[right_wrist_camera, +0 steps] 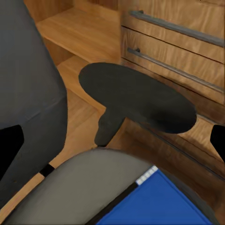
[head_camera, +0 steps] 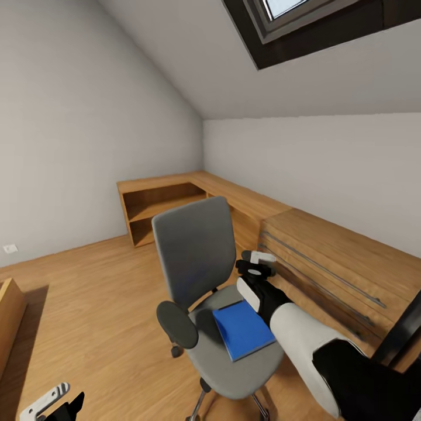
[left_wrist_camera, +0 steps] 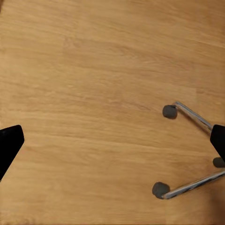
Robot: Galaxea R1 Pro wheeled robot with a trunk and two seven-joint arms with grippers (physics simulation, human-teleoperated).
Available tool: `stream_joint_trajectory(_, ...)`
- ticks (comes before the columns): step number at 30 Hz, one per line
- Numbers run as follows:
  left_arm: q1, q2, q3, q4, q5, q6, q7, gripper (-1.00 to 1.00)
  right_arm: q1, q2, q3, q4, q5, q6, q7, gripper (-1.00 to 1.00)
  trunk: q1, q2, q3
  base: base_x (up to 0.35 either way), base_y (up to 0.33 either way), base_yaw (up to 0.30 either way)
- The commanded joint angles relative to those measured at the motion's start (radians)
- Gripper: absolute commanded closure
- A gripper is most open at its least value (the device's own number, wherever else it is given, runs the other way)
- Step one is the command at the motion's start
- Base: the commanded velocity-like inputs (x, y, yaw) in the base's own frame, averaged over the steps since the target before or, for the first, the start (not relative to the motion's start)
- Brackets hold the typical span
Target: In the bedroom, organize the workspace by keeping the computer under the desk, ensuring the monitor is on the desk, placing the keyboard on the desk next to the monitor, placing the mouse on the desk next to the keyboard, moving the folder from the swivel chair onto the desk next to the mouse, stacking the notebook on top of the folder with the pen on top of the notebook, and positioning the swivel chair next to the desk.
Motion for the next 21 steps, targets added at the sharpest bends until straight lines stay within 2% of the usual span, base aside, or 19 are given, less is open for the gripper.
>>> stream_joint_trajectory(1,0.000,0.000,0.000,-0.002,0.008,0.002,0.006,-1.00,-0.008,0.002,0.008,0.017,-0.006,-0.004,-0.004,-1.00,0.004,-0.008,-0.004,0.000,0.000,0.000)
stream_joint_trajectory(2,0.000,0.000,0.000,-0.002,0.007,0.001,0.006,-1.00,-0.010,0.002,0.008,0.027,-0.007,-0.008,0.000,-1.00,0.008,-0.015,-0.007,0.000,0.000,0.000)
stream_joint_trajectory(3,0.000,-0.005,0.000,-0.001,0.006,-0.011,0.006,-1.00,-0.016,0.002,0.007,0.082,-0.010,-0.017,0.035,-1.00,0.012,-0.022,-0.010,0.000,0.000,0.000)
stream_joint_trajectory(7,0.000,-0.013,0.000,0.003,0.005,-0.020,0.006,-1.00,-0.018,0.002,0.006,0.113,-0.011,-0.008,0.087,-1.00,0.027,-0.050,-0.023,0.000,0.000,0.000)
stream_joint_trajectory(15,0.000,-0.019,0.000,0.022,0.001,-0.024,0.006,-1.00,-0.007,0.002,0.011,0.115,-0.009,0.004,0.103,-1.00,0.058,-0.106,-0.048,0.000,0.000,0.000)
stream_joint_trajectory(21,0.000,-0.020,0.000,0.027,-0.028,-0.025,0.006,-1.00,-0.004,0.002,0.010,0.118,-0.008,0.004,0.106,-1.00,0.081,-0.148,-0.067,0.000,0.000,0.000)
